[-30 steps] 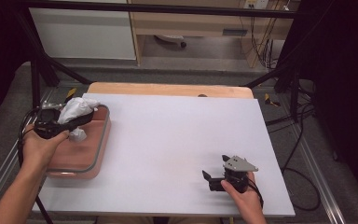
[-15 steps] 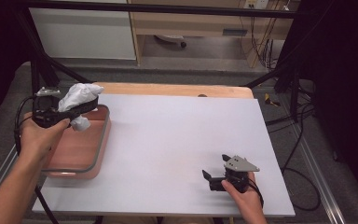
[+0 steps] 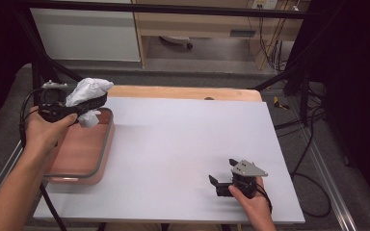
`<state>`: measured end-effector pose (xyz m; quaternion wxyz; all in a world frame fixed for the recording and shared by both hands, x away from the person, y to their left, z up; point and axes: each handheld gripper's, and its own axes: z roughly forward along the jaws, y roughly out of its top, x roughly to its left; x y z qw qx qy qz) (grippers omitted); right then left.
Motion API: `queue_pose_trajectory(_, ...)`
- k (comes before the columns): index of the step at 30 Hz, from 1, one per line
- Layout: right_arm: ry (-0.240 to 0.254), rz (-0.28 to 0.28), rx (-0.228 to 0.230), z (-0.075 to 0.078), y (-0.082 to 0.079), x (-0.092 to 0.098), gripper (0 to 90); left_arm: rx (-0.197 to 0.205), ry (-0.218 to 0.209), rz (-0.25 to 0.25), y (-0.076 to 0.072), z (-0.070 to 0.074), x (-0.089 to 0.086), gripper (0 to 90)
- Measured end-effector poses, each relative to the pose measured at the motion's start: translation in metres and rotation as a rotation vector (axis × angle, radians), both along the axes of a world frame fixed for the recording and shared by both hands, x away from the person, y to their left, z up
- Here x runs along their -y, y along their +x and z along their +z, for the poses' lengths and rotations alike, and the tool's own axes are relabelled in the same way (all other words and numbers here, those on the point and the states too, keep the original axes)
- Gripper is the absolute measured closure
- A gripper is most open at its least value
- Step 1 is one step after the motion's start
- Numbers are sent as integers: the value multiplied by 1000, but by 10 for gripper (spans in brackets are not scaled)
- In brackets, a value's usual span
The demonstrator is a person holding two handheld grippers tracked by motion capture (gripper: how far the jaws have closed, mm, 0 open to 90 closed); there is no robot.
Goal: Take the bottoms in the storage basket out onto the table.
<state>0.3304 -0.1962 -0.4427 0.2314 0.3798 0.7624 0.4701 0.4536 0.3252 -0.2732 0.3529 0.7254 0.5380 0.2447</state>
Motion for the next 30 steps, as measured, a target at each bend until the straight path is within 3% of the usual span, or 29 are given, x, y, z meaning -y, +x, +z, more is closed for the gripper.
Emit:
queue_pose_trajectory(11,17,-16,-9,-2,3,3,49,-12,-8,-29,5,3,11,618)
queue_pose_trajectory(21,6,-8,-14,-3,6,2,50,-17,-8,-29,21,12,16,618)
queue_pose_trajectory(30,12,-7,-15,-3,6,1,49,4,-12,-44,25,32,26,617)
